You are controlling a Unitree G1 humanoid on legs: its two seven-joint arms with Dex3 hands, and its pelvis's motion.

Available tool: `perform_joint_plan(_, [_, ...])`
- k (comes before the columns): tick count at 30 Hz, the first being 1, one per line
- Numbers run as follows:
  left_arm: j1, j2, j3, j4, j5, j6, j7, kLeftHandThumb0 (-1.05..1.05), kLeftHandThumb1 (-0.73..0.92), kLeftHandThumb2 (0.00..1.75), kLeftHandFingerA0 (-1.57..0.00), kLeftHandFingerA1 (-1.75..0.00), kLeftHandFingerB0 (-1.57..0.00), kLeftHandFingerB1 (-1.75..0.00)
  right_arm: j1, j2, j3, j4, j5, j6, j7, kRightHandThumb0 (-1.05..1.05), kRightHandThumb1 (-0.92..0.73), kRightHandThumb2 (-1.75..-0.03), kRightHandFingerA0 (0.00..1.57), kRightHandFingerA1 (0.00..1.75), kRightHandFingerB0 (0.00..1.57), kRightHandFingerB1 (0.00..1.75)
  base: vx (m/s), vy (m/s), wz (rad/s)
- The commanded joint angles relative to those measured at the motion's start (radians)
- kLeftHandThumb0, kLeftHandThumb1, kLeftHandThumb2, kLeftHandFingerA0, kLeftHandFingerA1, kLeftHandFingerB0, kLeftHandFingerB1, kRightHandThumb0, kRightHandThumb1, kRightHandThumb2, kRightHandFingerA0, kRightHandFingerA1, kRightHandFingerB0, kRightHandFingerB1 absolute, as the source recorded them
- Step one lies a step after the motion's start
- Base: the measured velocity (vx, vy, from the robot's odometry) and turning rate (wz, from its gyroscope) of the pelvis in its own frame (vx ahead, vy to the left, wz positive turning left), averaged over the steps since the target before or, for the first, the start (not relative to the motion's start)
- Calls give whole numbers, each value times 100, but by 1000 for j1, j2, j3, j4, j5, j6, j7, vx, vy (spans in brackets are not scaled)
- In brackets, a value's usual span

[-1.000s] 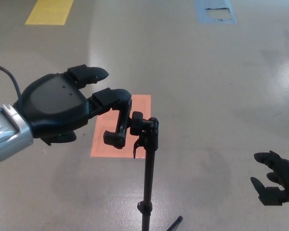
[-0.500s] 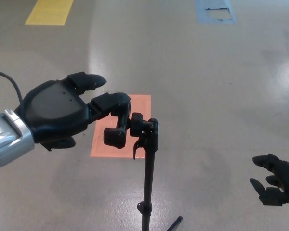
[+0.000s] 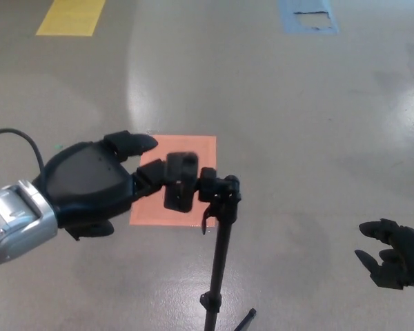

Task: The robot uses its left hand to grab the top of a phone stand kept on the floor and tilt it upwards to adjust its angle

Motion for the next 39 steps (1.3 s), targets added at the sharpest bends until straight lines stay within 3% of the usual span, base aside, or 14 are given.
perform_joint_plan(1, [24,3,-26,-7,34,12,-31,-27,42,68,-2,-18,0,-20,-14,-18,-1,-3,-1,21,14,-61,-84,-66,18,31,20,29,0,0,0])
perform_joint_plan(13, [32,7,-34,-15,49,16,-20,-29,41,69,-2,-19,0,-22,-16,-18,3,-3,-3,23,14,-60,-85,-66,20,32,19,29,0,0,0])
perform_joint_plan(19, [9,6,-23,4,30,18,-23,-25,47,58,0,-17,0,-17,-15,-18,3,-3,-2,22,14,-60,-84,-66,18,31,20,29,0,0,0])
perform_joint_plan(20, [-8,6,-14,21,24,19,-12,-28,43,66,-4,-21,-2,-16,-19,-17,0,-1,0,26,14,-32,-59,-110,1,48,1,46,0,0,0])
perform_joint_plan(24, [-90,3,34,81,-4,60,-16,-33,43,67,-3,-20,-1,-17,-24,-18,-4,3,4,24,16,-33,-60,-111,1,48,0,46,0,0,0])
perform_joint_plan(25, [-107,3,43,95,-4,62,-10,-33,50,55,-3,-24,0,-19,-24,-19,-2,2,2,24,17,-32,-60,-111,1,48,0,46,0,0,0])
perform_joint_plan(26, [-131,4,56,117,-16,64,-9,-33,42,67,-3,-23,0,-14,-24,-19,-2,1,2,24,18,-32,-60,-111,1,48,1,46,0,0,0])
perform_joint_plan(28, [-158,4,71,144,-30,64,-8,-33,42,67,-3,-23,0,-14,-24,-19,-2,1,2,24,19,-32,-60,-111,1,48,1,46,0,0,0])
perform_joint_plan(29, [-182,6,87,163,-51,74,-27,-34,43,67,-3,-22,0,-13,-25,-19,0,0,0,26,18,-59,-85,-66,17,30,19,29,0,0,0])
perform_joint_plan(31, [-232,6,117,235,-77,80,-22,-36,31,71,0,-29,0,-25,-28,-19,6,0,-8,29,12,-59,-85,-66,20,31,18,28,0,0,0])
perform_joint_plan(33, [-255,7,126,285,-82,68,-8,-40,44,69,-3,-24,0,-14,-27,-18,5,-1,-5,29,14,-59,-85,-65,20,31,18,29,0,0,0])
perform_joint_plan(34, [-281,3,135,355,-83,74,18,-45,34,71,-2,-25,0,-19,-27,-18,2,0,-1,31,16,-32,-59,-110,1,48,1,46,0,0,0])
perform_joint_plan(36, [-324,-2,139,472,-91,74,32,-50,46,70,-4,-24,-1,-15,-25,-18,-1,0,3,27,21,-32,-60,-111,1,48,0,46,0,0,0])
perform_joint_plan(39, [-358,-3,136,556,-94,65,39,-52,37,74,-1,-29,0,-21,-25,-19,-3,0,5,25,23,-32,-60,-111,1,48,1,46,0,0,0])
